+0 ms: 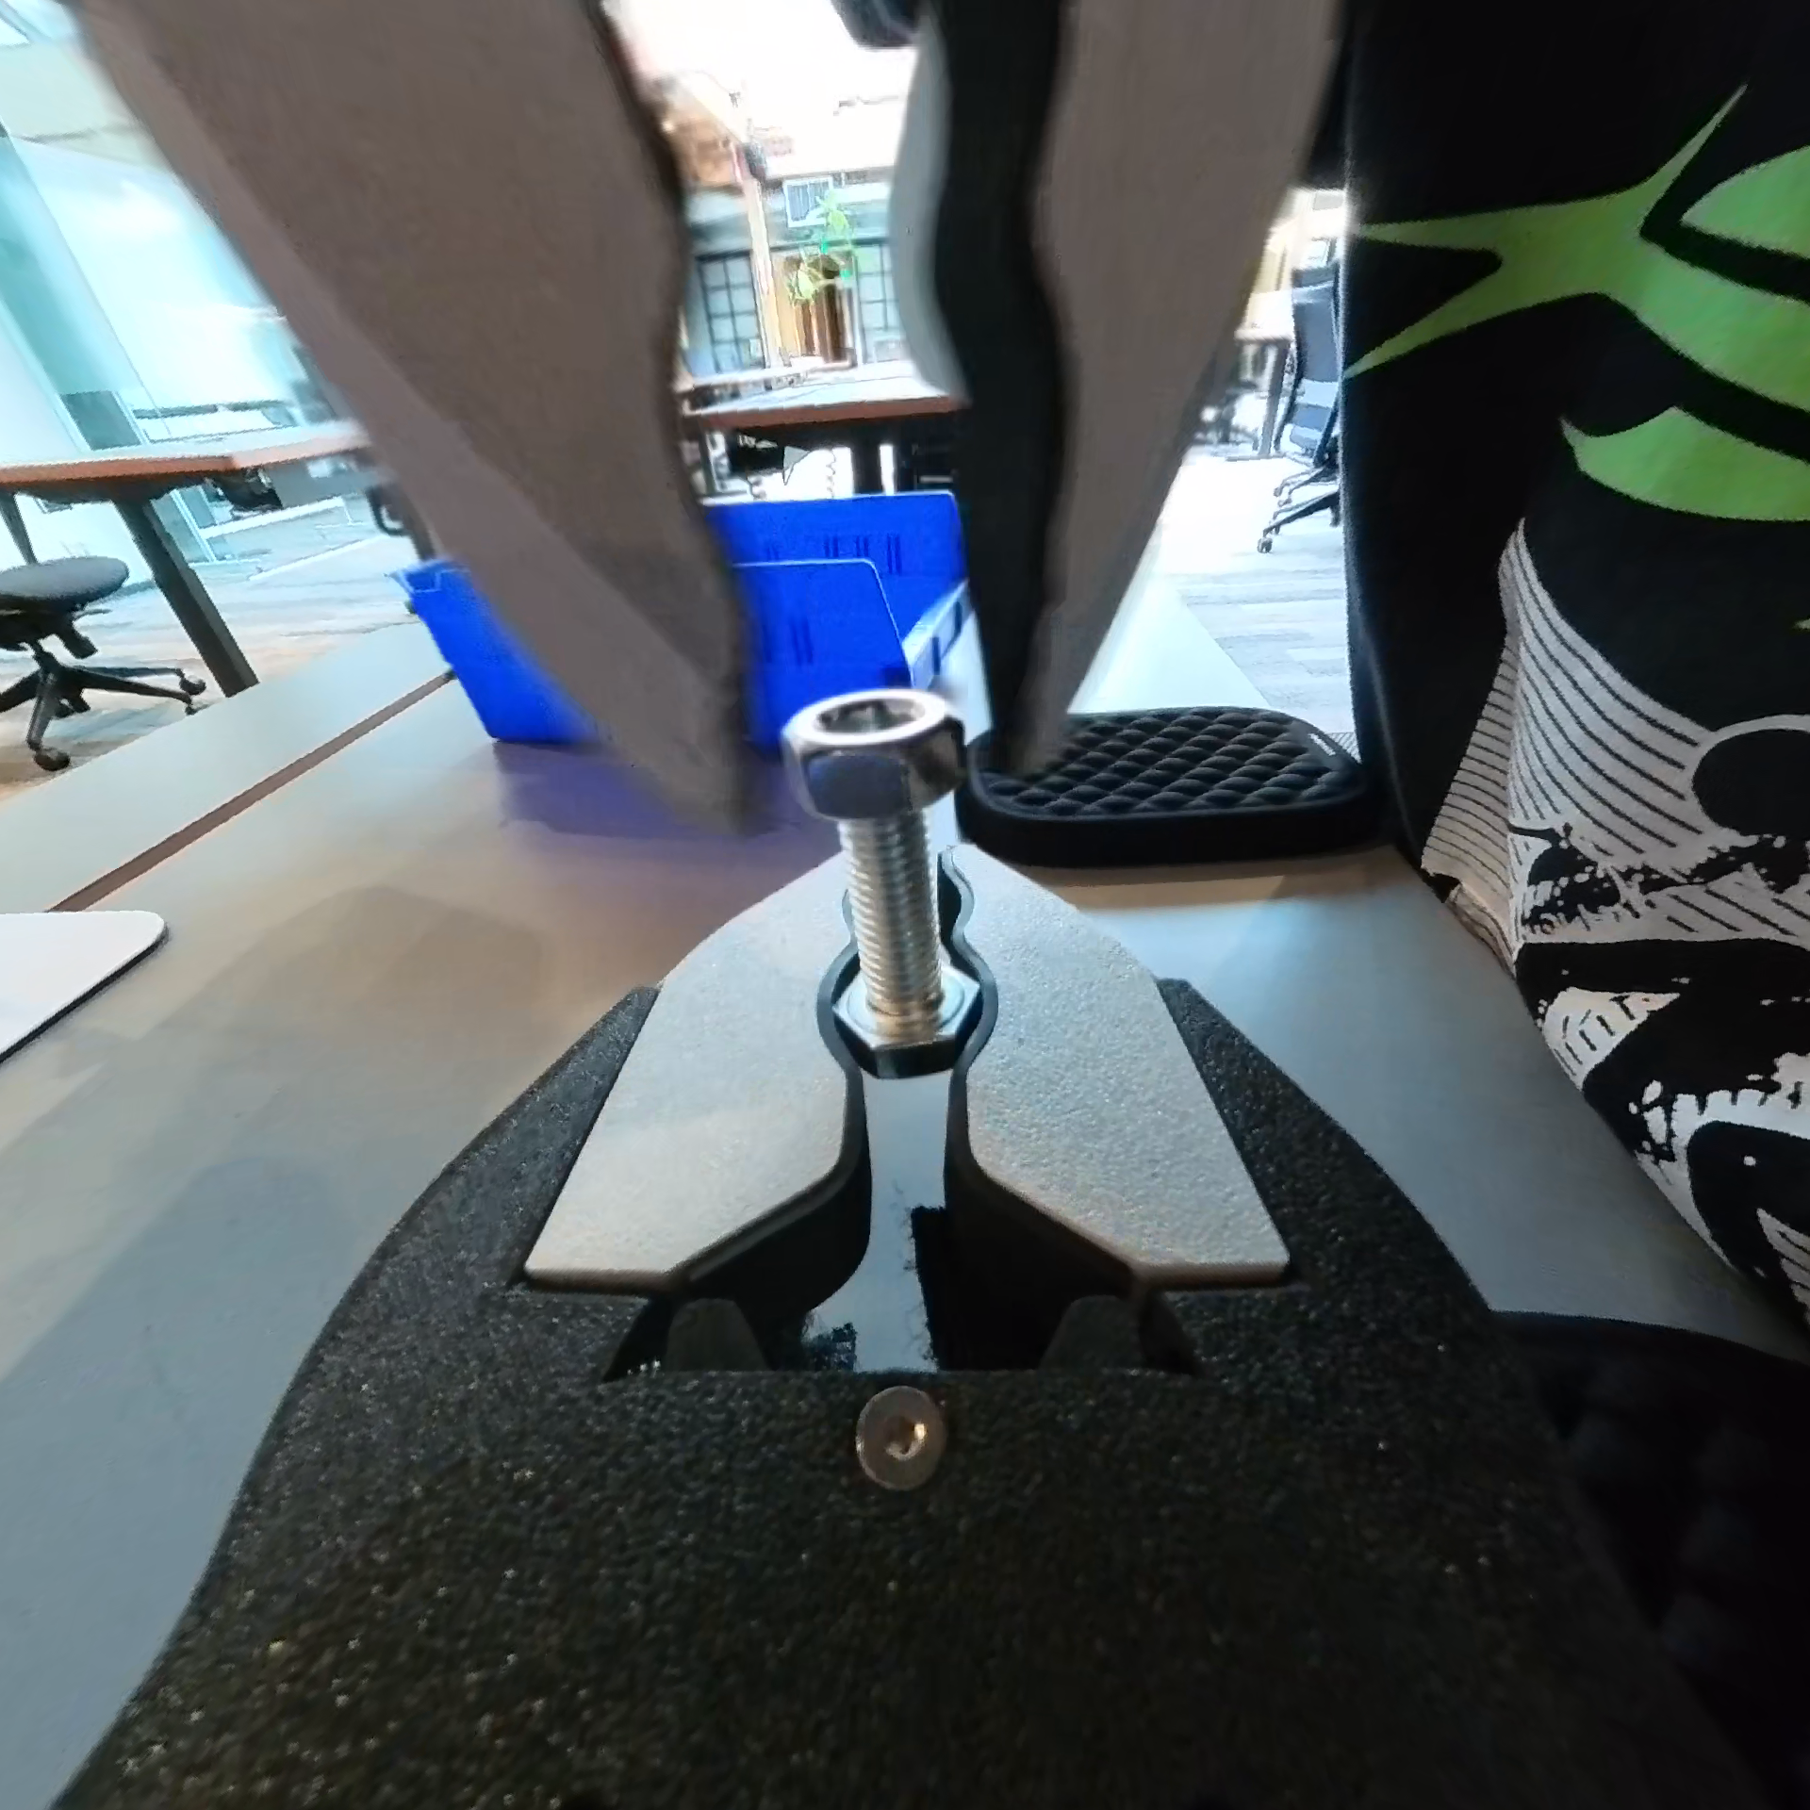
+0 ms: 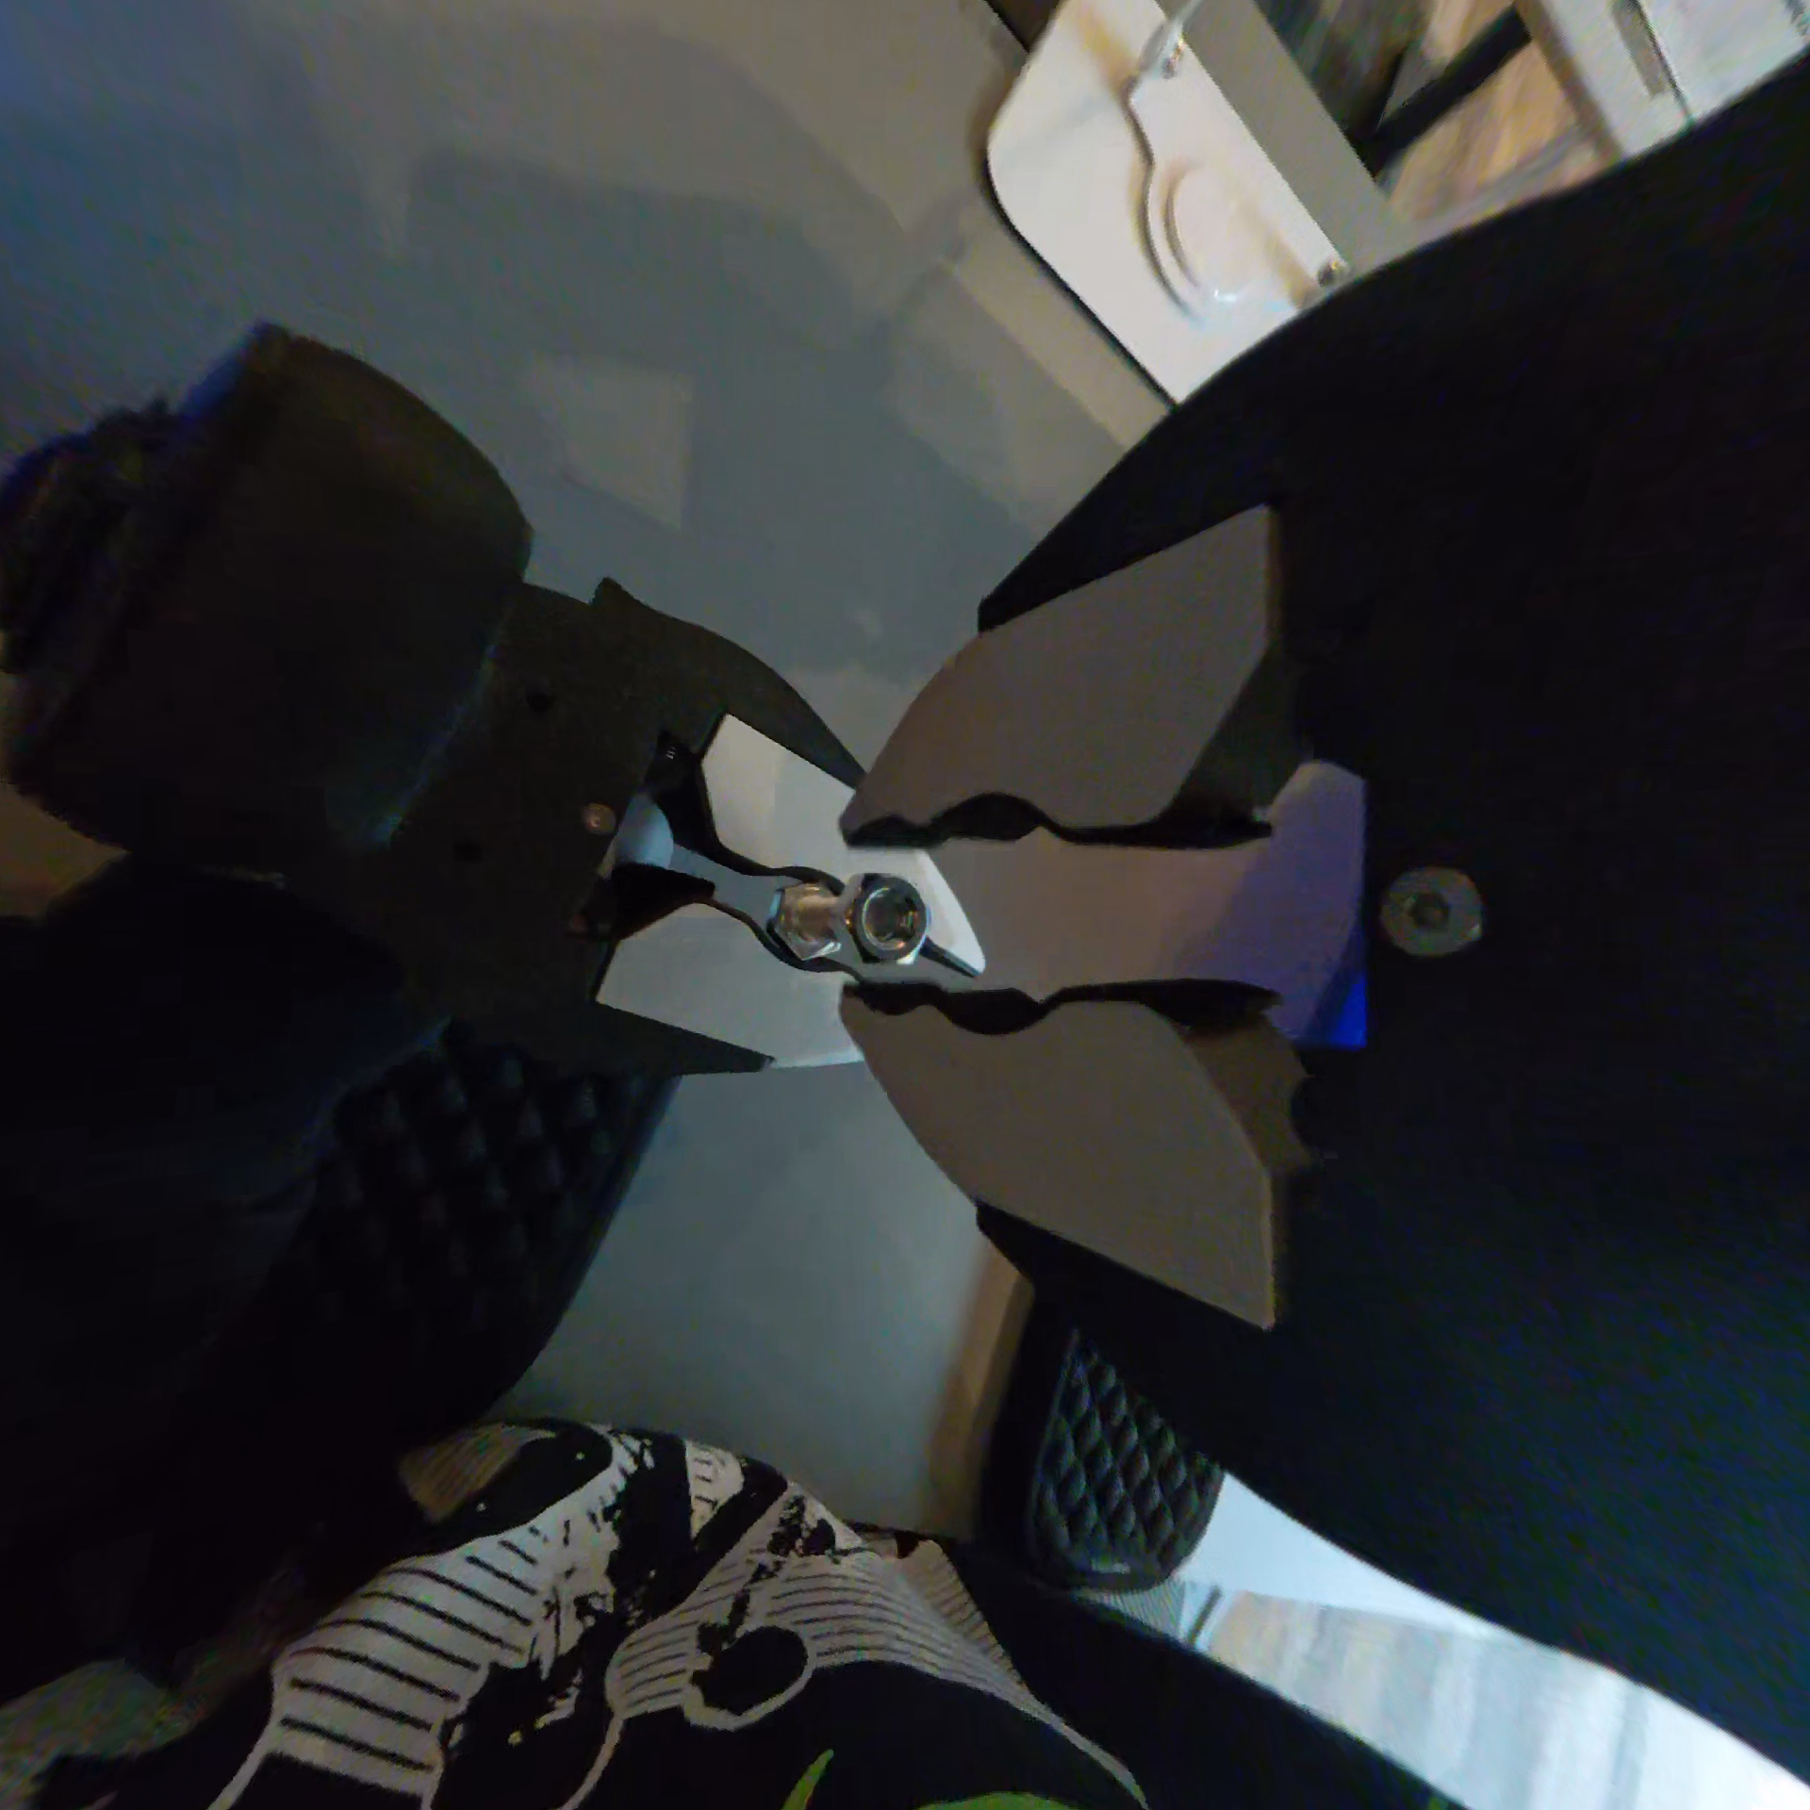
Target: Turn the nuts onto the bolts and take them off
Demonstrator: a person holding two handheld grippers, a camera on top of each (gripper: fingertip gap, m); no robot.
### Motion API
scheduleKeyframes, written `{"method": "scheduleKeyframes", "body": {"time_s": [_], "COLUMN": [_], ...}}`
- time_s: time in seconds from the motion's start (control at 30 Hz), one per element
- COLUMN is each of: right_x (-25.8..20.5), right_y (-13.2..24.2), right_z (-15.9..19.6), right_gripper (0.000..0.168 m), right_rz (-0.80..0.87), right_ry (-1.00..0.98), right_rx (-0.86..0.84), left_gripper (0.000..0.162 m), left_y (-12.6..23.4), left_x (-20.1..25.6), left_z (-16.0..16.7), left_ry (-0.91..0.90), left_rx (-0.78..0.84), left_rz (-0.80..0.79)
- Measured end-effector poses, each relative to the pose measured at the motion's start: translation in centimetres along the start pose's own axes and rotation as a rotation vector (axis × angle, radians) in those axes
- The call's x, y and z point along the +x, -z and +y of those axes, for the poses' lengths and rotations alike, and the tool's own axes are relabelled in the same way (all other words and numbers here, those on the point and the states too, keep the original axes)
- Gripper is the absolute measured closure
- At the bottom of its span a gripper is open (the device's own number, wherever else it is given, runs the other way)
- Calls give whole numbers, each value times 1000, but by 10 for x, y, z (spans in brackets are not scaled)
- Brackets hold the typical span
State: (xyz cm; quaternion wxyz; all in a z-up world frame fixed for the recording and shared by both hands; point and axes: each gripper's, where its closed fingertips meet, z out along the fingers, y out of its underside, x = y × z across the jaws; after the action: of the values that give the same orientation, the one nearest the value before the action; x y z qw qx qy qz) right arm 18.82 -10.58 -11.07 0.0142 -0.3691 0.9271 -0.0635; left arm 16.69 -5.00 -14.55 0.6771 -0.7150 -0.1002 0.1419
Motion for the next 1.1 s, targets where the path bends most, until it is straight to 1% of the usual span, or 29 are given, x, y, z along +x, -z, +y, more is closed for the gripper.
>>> {"method": "scheduleKeyframes", "body": {"time_s": [0.03, 0.07, 0.1, 0.13, 0.2, 0.27, 0.33, 0.5, 0.57, 0.6, 0.7, 0.77, 0.83, 0.93, 0.97, 1.07, 1.1], "right_x": [2, 2, 1, 3, 0, -3, -1, 0, -2, -3, -1, 0, 1, 1, 0, 0, 0], "right_y": [1, 3, 7, 11, 17, 18, 15, 5, 2, 1, 1, 1, 1, 1, 1, 0, 1], "right_z": [-3, -4, -5, -7, -3, 1, 2, 0, 0, 0, 0, 0, 1, 4, 4, 4, 2], "right_gripper": [125, 116, 111, 109, 116, 127, 130, 133, 141, 150, 151, 151, 152, 151, 151, 151, 151], "right_rz": [11, 10, 11, 45, 53, 42, 25, -33, -45, -50, -28, -5, 22, 33, 30, 37, 40], "right_ry": [50, 141, 275, 411, 686, 866, 929, 971, 981, 981, 914, 775, 584, 128, 55, 14, 30], "right_rx": [19, 31, 45, 65, 69, 68, 62, 43, 40, 36, 36, 15, -12, -44, -44, -30, -16], "left_gripper": [151, 151, 151, 151, 151, 151, 151, 151, 151, 151, 151, 151, 151, 151, 151, 151, 151], "left_y": [0, 0, 0, 0, 0, 1, 0, 0, 0, 0, 0, 1, 1, 1, 0, -1, 0], "left_x": [0, 0, 1, 1, 1, 1, 2, 2, 2, 2, 2, 0, -1, -1, 0, 0, 0], "left_z": [0, 0, 0, 0, -1, -2, -1, -2, -1, -1, -1, -2, -2, -1, 0, 0, -1], "left_ry": [0, 0, -1, -1, 4, 5, 3, 5, 4, 3, 3, 7, 9, 8, 5, 3, 3], "left_rx": [3, 2, 0, 1, 9, 12, 8, 11, 9, 8, 7, 15, 14, 11, 5, -1, 6], "left_rz": [1, 5, 9, 11, 16, 17, 21, 24, 25, 26, 20, 12, 7, 3, 5, 7, 7]}}
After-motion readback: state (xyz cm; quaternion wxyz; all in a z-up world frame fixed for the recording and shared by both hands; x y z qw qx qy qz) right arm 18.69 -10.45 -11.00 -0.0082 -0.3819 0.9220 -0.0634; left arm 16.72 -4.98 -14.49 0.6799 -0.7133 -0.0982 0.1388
